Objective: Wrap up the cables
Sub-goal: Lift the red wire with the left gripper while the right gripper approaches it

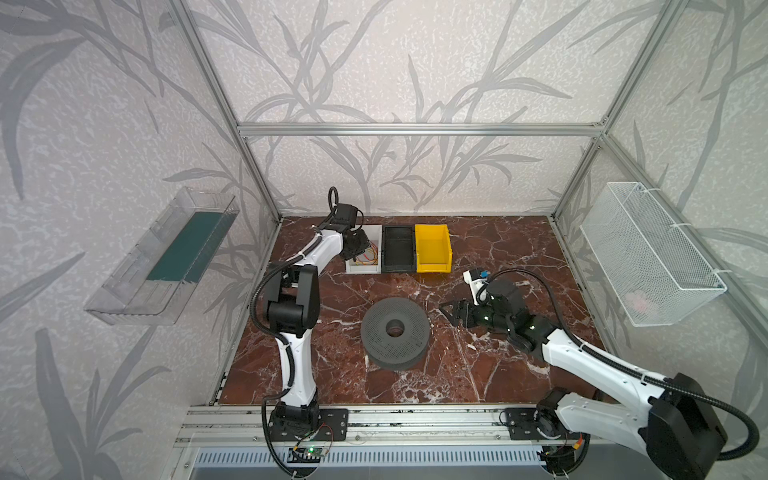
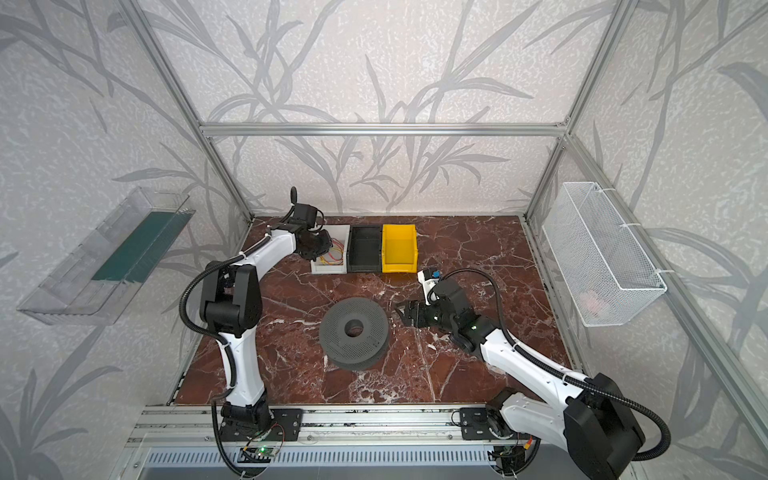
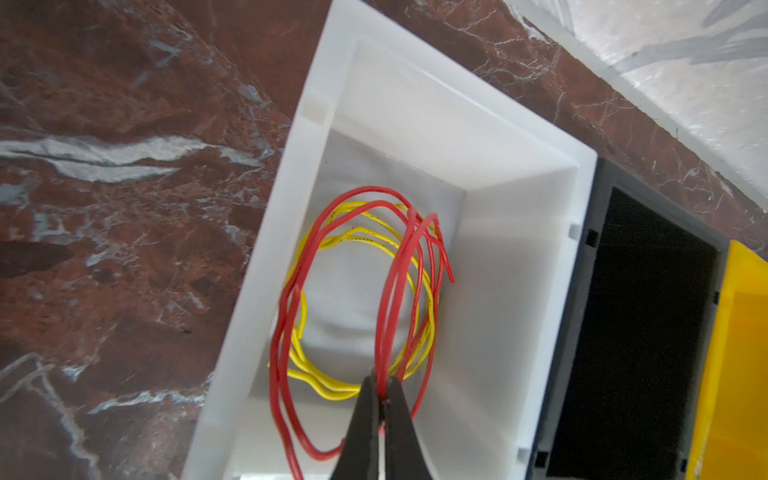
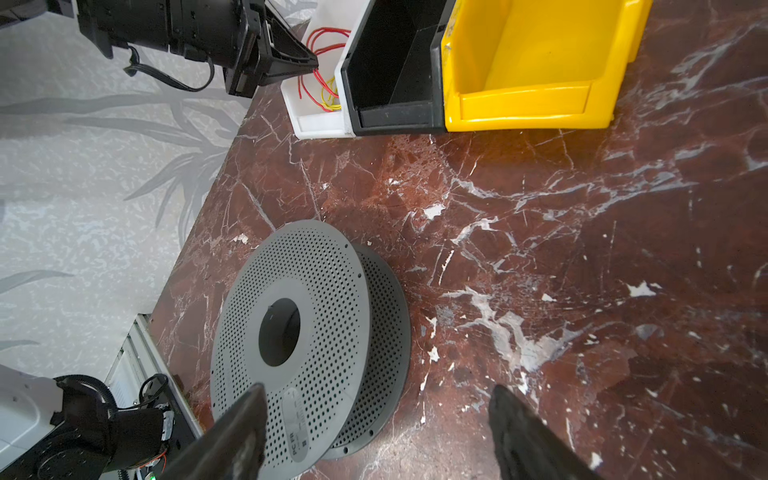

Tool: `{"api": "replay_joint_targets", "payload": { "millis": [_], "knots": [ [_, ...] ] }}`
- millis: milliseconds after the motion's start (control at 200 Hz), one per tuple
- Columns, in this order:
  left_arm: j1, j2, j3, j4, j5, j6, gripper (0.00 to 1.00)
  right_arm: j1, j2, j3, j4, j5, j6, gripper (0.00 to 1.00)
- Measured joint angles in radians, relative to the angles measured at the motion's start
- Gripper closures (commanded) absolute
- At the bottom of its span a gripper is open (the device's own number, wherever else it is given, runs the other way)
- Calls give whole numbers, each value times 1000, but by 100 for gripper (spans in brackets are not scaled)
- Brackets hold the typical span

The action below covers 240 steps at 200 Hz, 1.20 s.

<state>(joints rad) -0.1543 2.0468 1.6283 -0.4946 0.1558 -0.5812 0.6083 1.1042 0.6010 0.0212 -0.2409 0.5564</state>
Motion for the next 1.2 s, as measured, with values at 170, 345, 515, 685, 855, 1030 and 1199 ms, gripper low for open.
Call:
{"api": "replay_joint_targets", "payload": {
  "millis": [170, 345, 515, 685, 855, 1030, 1199],
  "knots": [
    [0, -149, -93, 38, 7, 2, 100, 0, -68, -1, -24, 20, 1, 18],
    [0, -315, -128, 82, 37, 3, 100, 0, -120, 6, -77, 48, -11, 18],
    [4, -458, -173, 107, 135, -1, 100, -7, -141, 62, -163, 64, -47, 18],
    [22, -591, -260, 137, 352, -36, 100, -98, -169, 159, -186, -1, -50, 18],
    [31, -723, -397, 247, 602, -122, 100, -230, -155, 182, -101, -165, 23, 21],
    [18, -857, -575, 437, 809, -244, 100, -279, -92, 183, 22, -341, 120, 24],
    [-66, -956, -675, 505, 906, -266, 100, -269, -47, 205, 130, -485, 191, 25]
  ]
}}
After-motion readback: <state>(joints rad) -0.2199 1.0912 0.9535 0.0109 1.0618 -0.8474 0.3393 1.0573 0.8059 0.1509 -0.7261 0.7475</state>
